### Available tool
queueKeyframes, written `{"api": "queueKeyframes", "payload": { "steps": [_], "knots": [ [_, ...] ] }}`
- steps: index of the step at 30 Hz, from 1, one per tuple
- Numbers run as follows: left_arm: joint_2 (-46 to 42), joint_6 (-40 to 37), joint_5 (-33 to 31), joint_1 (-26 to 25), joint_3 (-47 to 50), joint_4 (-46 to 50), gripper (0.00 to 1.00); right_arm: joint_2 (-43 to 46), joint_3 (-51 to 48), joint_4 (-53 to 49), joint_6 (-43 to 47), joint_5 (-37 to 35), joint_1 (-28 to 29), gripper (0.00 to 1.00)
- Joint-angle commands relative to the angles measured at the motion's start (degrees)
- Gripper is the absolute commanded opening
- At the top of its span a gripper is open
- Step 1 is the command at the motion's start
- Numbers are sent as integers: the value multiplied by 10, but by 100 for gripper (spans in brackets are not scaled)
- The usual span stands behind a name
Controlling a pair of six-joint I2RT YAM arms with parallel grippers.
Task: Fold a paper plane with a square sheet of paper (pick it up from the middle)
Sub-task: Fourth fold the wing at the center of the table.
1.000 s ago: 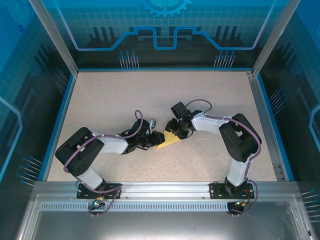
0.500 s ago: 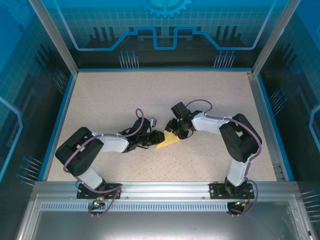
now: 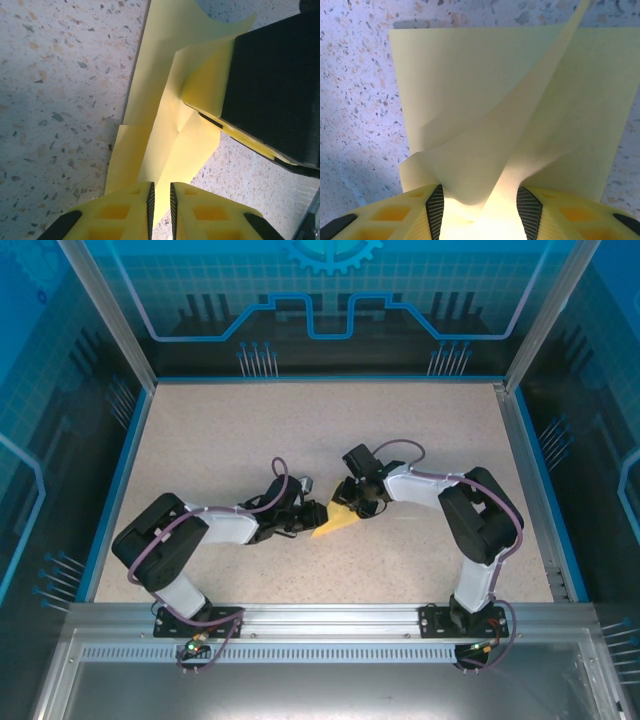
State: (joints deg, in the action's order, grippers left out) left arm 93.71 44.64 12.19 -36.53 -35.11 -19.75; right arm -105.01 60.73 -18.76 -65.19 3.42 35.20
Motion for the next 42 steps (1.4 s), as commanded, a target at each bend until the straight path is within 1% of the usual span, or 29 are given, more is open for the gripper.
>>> {"api": "queueKeyframes", "payload": {
  "steps": [1,10,21,29,42],
  "knots": [
    [14,-9,-11,3,-13,22,19,-49,-24,-94,-12,-15,-6,48],
    [24,-7,-15,3,-18,31,18,-71,-4,-122,-7,-15,-6,48],
    [25,-10,-12,3,-20,32,18,-88,7,-133,-5,-12,-5,47],
    [25,-10,-18,4,-18,37,17,-99,15,-143,10,-16,-4,50],
    [23,-10,-20,3,-15,38,17,-133,46,-179,23,-33,5,51]
  ]
}}
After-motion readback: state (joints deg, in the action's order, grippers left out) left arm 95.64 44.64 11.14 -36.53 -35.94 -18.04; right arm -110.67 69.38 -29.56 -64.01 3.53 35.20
